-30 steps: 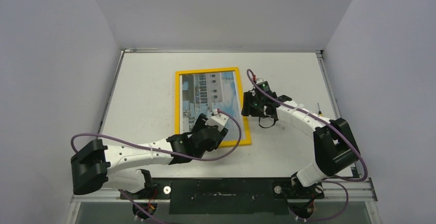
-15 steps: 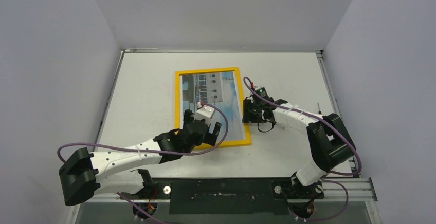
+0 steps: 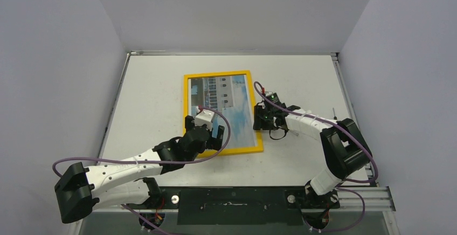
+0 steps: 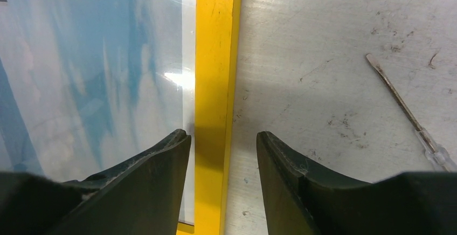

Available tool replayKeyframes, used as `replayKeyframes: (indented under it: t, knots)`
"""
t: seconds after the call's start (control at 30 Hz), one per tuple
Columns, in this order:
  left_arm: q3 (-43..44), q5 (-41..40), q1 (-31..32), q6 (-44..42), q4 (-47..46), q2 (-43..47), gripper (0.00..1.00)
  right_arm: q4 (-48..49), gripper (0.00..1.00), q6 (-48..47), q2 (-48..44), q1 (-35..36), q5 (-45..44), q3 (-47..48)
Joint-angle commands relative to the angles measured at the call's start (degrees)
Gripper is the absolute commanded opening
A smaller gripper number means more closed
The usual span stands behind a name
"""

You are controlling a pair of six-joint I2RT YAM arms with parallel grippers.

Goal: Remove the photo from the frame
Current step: Turn over the photo frame at the center of the board.

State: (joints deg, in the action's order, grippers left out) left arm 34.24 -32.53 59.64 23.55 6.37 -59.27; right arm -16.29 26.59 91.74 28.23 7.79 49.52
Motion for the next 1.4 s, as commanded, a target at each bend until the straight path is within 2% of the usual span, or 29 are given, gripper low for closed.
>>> replayKeyframes:
  t: [0.0,0.4,0.67,0.83,1.0,1.17,1.37]
  knots:
    - [-0.3,1.2,-0.3,0.0,-2.9,0.7,0.97,2.4,0.47,0.1,0.9,0.6,-0.1,-1.0]
    - [-0.1,4.1,-0.3,-2.1,-4.5,-0.8,0.97,3.5,0.38,0.9,2.0,0.7,2.8,-1.2]
    - [0.0,7.7,-0.1,-3.9,-5.2,-1.0,0.96,3.9,0.16,2.0,0.3,0.7,2.8,-2.0]
    - [0.2,9.4,1.4,-6.5,-7.8,-1.6,0.97,1.7,0.12,1.7,-1.8,0.7,2.5,-0.2]
    - [1.8,6.8,5.5,-10.5,-8.8,-4.2,0.96,-0.3,0.1,1.6,-3.8,0.6,2.3,1.5]
    - [4.8,-0.9,13.2,-16.8,-8.2,-10.4,0.97,-2.1,0.08,1.6,-5.5,0.6,2.7,3.0]
    - [12.5,-5.3,17.6,-19.0,-1.3,-20.2,0.96,-3.5,0.07,1.8,-6.7,0.6,2.9,4.3]
